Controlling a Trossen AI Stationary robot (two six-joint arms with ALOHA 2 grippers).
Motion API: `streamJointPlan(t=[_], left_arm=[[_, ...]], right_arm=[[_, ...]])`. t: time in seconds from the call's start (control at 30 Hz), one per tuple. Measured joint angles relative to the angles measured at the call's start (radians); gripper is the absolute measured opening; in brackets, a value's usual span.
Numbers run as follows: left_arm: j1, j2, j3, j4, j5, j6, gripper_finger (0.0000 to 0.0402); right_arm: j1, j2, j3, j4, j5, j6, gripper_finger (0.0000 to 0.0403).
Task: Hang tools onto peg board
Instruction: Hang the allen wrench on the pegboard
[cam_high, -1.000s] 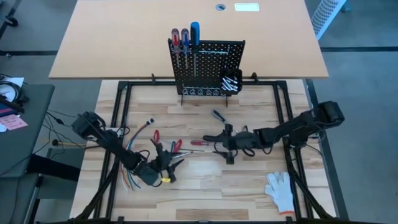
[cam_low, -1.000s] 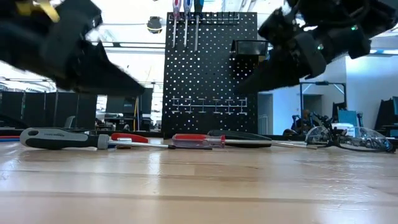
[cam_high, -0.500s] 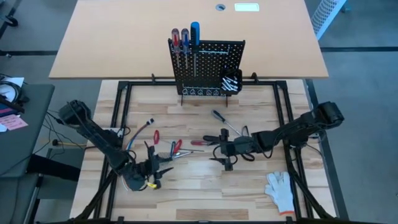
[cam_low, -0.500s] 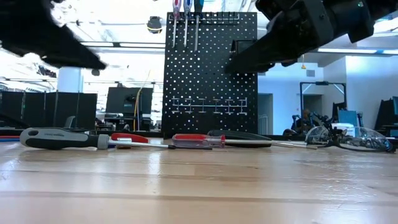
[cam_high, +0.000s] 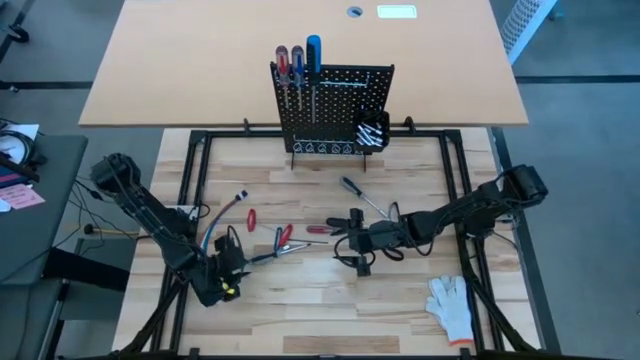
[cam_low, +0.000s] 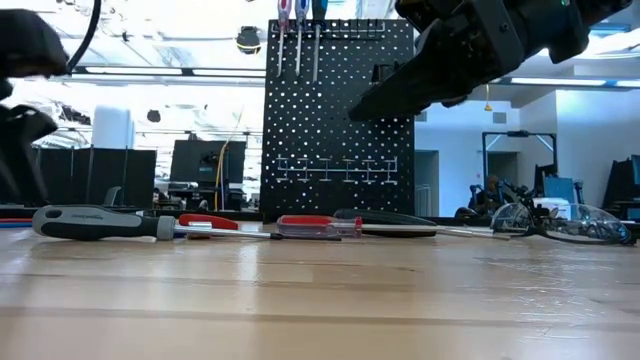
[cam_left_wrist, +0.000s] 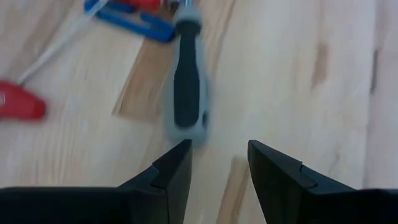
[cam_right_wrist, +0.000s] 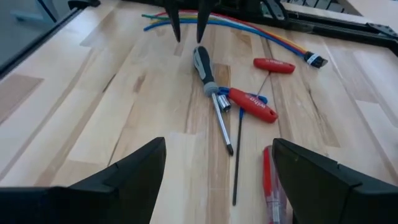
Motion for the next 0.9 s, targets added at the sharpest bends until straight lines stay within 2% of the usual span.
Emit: streamJointPlan(t=[0.17, 0.33, 0.4, 0.53, 0.7, 0.9], left_arm=[[-0.003, 0.000, 0.000, -0.089, 0.060, -0.041, 0.0151], [0.042, -0.001, 0.000, -0.295, -0.123, -0.221, 0.0150], [0.070, 0.000, 0.000, -0.350, -0.183, -0.248, 0.0150], [0.151, 0.000, 0.000, -0.361, -0.199, -0.060, 0.0150], [0.332, 0.000, -0.015, -0.428, -0.167, -0.015, 0.0150], [0.554, 0.000, -0.025, -0.412, 0.023, 0.262, 0.0150]], right_arm=[[0.000, 0.000, 0.000, -0.002, 0.000, 0.000, 0.0301], [0.000, 0.000, 0.000, -0.002, 0.000, 0.001, 0.0301], [0.000, 0.000, 0.000, -0.002, 0.000, 0.006, 0.0301], [-0.001, 0.000, 0.000, -0.002, 0.000, 0.007, 0.0301], [-0.001, 0.000, 0.000, -0.002, 0.001, 0.008, 0.0301], [-0.001, 0.000, 0.000, -0.004, 0.001, 0.008, 0.0301]])
